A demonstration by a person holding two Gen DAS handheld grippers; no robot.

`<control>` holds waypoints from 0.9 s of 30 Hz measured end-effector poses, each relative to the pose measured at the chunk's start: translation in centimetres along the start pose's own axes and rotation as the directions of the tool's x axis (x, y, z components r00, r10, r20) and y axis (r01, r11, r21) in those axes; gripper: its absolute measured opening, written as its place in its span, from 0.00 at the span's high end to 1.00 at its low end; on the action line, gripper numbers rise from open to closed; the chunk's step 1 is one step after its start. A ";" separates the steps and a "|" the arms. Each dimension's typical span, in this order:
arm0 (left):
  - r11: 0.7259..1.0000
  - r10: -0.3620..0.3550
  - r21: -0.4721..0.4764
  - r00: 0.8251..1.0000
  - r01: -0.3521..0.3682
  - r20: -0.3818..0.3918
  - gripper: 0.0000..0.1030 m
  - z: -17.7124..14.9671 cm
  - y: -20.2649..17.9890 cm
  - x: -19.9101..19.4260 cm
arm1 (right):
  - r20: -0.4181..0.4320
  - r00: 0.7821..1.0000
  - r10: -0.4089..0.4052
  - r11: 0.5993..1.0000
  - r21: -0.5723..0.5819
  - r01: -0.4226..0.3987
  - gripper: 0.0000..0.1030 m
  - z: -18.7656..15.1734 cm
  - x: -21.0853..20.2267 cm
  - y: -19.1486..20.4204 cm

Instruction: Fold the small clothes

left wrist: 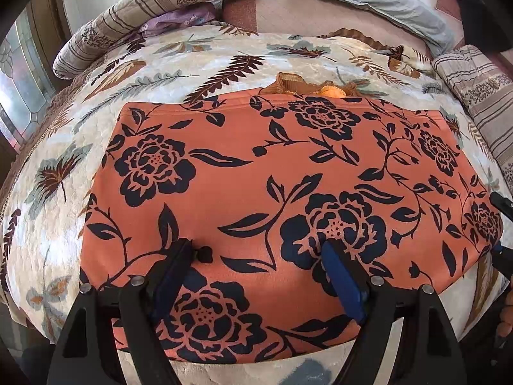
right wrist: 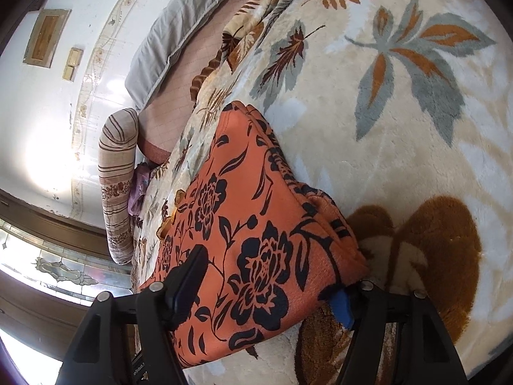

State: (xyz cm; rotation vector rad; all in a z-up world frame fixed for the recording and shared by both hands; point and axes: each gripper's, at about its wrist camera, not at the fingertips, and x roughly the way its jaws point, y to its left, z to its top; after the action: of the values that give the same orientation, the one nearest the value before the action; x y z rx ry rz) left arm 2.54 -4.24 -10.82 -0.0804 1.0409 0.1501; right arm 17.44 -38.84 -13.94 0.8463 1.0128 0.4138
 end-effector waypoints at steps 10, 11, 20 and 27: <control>1.000 0.015 0.015 1.000 -0.015 0.001 0.17 -0.1 -0.4 0.7 | 0.000 1.000 0.005 1.000 -0.007 -0.005 0.31 -0.2 -0.3 -0.2; 1.000 0.020 0.024 1.000 -0.020 0.005 0.16 -0.2 -0.5 0.8 | 0.000 1.000 -0.006 1.000 -0.014 0.006 0.39 -0.1 -0.2 -0.1; 0.999 0.039 0.036 0.999 -0.039 -0.004 0.14 0.0 -0.8 0.4 | 0.026 0.997 -0.073 0.995 -0.065 0.075 0.73 0.6 -0.6 0.7; 0.998 0.049 0.041 0.999 -0.049 -0.007 0.14 -0.1 -1.0 0.8 | 0.015 0.999 -0.045 0.999 -0.020 0.045 0.46 0.9 0.0 -0.1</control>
State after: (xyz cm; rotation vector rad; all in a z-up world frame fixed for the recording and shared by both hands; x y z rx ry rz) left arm 3.00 -5.22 -11.55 -0.0183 1.0536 0.1731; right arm 18.23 -39.32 -13.81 0.8062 1.0111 0.3787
